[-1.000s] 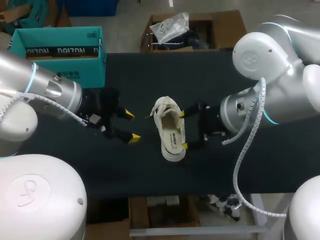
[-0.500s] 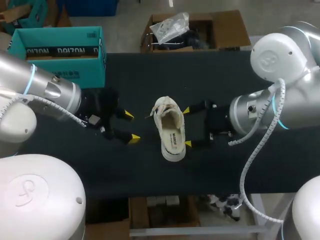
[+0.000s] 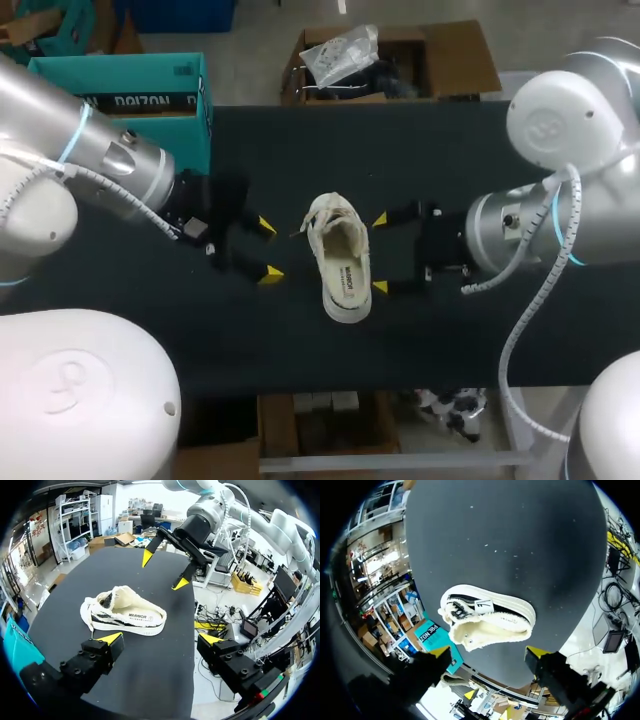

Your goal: Open the shoe tongue, take the insole out of the shoe, put the insole back into the shoe, and pack the shoe into the shoebox

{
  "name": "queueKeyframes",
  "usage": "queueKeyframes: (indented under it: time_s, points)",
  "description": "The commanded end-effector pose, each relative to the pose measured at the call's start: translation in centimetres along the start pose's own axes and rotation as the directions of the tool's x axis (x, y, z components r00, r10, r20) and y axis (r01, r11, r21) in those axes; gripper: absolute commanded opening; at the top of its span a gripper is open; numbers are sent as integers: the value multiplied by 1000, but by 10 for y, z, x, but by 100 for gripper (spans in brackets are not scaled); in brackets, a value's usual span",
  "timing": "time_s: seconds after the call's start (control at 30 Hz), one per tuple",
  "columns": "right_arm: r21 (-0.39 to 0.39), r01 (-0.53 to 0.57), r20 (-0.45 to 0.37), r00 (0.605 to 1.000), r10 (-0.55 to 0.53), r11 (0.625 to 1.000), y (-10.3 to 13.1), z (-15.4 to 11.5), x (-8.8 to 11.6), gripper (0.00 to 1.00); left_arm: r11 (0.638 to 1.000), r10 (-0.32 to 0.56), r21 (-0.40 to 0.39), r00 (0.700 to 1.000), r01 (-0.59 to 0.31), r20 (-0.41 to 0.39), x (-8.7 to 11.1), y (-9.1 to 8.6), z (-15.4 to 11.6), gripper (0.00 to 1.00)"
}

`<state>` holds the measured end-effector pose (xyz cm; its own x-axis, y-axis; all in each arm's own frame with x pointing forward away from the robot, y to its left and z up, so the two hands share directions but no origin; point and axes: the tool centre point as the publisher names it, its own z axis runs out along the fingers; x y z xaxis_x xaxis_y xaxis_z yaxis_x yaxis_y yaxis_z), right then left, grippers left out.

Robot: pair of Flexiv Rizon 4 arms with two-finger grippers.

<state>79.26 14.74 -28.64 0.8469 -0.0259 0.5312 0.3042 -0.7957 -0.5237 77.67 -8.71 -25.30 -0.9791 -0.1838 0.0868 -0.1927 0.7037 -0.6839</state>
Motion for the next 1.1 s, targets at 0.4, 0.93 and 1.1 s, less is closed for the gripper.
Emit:
queueKeyframes:
  time_s: [0.4, 0.93, 1.1]
  points:
    - [-92, 100, -206, 972, -117, 991, -18, 2, -11, 100, 992, -62, -109, 997, 57, -38, -15, -4, 7, 100]
    - [1, 267, -241, 935, -259, 964, -27, 4, -6, 100, 975, -60, -208, 993, 80, 98, -18, -2, 3, 100]
    - [1, 267, -241, 935, -259, 964, -27, 4, -6, 100, 946, -174, -239, 966, 218, 192, -22, -1, 12, 100]
